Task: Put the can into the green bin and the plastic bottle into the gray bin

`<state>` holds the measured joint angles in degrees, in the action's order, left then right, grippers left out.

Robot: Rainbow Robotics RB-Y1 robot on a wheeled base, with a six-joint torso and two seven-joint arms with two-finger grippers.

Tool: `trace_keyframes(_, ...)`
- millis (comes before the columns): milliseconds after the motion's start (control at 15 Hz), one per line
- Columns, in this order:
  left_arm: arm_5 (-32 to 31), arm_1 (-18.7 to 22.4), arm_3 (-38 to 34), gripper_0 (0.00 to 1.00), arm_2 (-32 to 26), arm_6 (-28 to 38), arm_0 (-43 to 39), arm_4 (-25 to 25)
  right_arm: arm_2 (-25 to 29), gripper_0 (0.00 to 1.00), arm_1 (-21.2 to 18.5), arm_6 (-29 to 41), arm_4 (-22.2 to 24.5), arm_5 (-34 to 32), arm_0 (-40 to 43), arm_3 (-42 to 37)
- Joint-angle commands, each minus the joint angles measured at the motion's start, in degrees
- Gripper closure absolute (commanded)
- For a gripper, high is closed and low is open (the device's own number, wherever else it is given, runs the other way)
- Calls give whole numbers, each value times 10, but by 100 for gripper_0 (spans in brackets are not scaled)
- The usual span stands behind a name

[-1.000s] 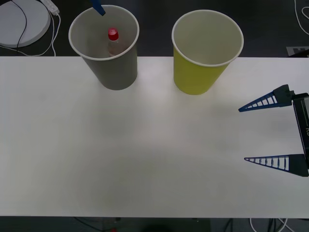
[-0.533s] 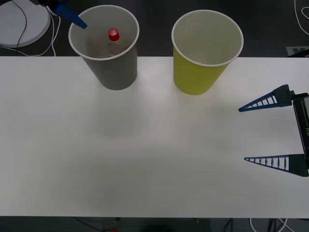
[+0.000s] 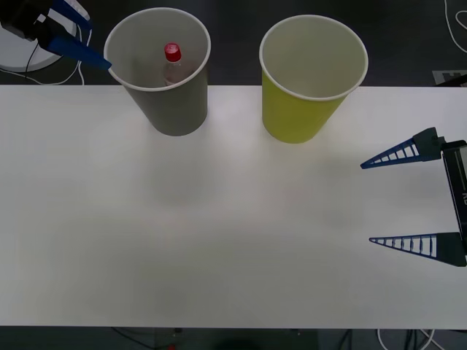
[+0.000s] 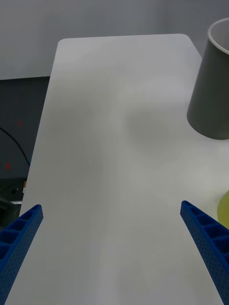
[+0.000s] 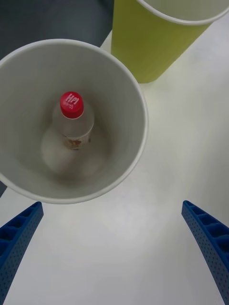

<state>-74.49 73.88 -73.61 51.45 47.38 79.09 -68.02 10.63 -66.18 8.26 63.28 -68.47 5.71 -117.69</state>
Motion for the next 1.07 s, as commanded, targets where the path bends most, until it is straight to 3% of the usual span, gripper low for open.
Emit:
trace_keyframes(67, 16, 30, -41, 0, -2, -16, -28, 24, 0, 0, 0, 0, 0, 0, 0, 0)
trace_keyframes(333, 36, 60, -94, 0, -38, -34, -84, 38, 0, 0, 0, 0, 0, 0, 0, 0)
trace_keyframes(733, 36, 57, -171, 0, -239, -49, -282, 18, 0, 0, 0, 0, 0, 0, 0, 0)
trace_keyframes(1067, 35, 57, -243, 0, -393, -120, -460, 15, 0, 0, 0, 0, 0, 0, 0, 0)
